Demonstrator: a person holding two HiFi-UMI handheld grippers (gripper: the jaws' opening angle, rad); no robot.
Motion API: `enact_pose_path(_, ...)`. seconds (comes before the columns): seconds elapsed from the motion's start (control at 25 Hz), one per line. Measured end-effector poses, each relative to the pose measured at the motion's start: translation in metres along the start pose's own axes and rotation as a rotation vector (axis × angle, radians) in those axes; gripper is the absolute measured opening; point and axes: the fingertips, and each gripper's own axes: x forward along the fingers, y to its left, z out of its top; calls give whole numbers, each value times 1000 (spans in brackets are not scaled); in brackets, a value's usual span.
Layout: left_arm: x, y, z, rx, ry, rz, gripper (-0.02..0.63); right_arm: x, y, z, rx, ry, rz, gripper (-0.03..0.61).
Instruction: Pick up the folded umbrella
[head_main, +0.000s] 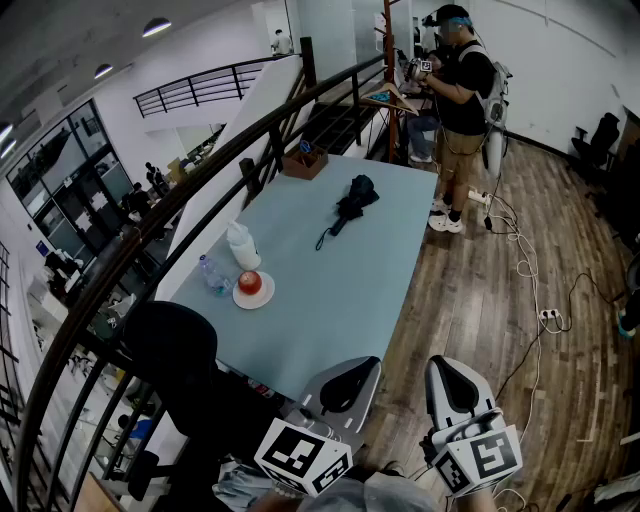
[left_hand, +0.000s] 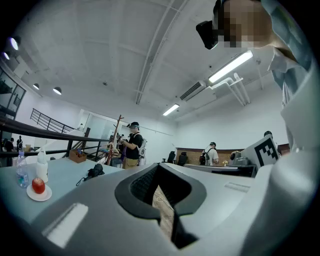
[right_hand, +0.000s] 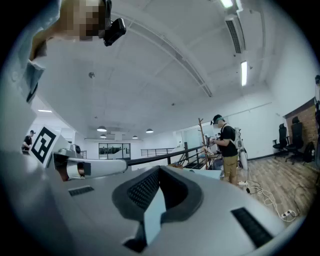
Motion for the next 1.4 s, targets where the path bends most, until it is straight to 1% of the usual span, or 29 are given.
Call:
enact_pose_path(0.24, 8, -8, -1, 6, 2, 0, 5, -3, -10, 0, 4, 2, 6, -1)
enact_pose_path(0.64, 25, -26, -6, 13, 11, 27, 5, -13, -36, -2, 31, 1, 25, -2)
enact_pose_path(0.88, 39, -49, -8, 16, 10, 38, 5, -29, -57, -1, 36, 4, 37, -2)
enact_pose_path(1.2, 57, -83, -22, 18, 11, 45, 5, -59, -90, -8, 44, 0, 42, -1)
enact_pose_path(1.4, 70, -107, -30, 20, 7, 34, 5, -76, -110, -13, 46, -2, 34, 0)
